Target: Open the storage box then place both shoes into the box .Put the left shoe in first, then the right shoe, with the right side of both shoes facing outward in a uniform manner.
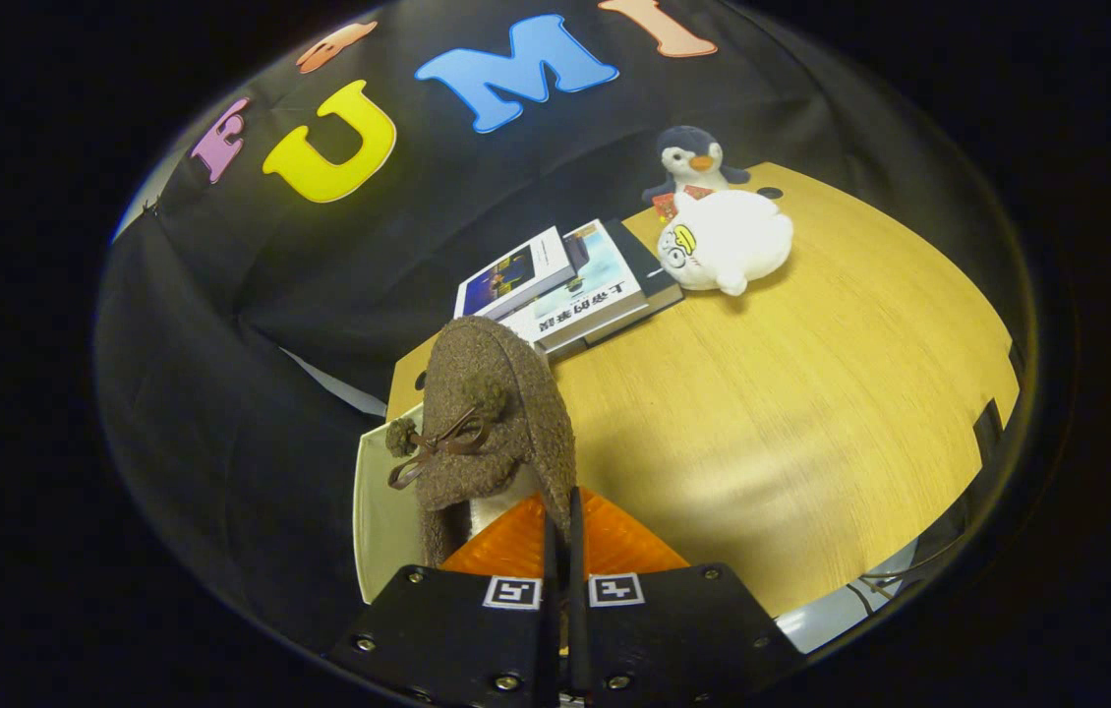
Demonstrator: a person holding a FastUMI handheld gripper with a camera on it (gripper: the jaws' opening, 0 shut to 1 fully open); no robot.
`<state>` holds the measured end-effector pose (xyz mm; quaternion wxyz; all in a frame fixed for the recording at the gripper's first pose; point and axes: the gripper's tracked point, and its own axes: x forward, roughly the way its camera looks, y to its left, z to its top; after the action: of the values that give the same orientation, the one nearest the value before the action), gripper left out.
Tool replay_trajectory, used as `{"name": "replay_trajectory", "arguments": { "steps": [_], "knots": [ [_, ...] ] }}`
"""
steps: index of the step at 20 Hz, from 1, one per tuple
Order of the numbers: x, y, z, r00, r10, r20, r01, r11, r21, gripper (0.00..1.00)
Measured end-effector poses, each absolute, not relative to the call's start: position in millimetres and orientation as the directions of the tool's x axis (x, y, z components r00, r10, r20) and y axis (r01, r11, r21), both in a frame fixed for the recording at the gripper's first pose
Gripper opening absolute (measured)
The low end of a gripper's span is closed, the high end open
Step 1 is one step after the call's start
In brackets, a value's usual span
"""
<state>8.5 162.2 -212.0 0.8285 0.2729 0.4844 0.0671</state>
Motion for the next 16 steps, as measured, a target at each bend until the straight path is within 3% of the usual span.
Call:
{"name": "replay_trajectory", "arguments": {
  "steps": [6,16],
  "knots": [
    [15,222,-197,0.522,0.427,-0.739,0.104,0.828,0.552,0.04],
    [3,278,-235,0.468,0.430,-0.773,0.121,0.835,0.537,0.04]
  ]
}}
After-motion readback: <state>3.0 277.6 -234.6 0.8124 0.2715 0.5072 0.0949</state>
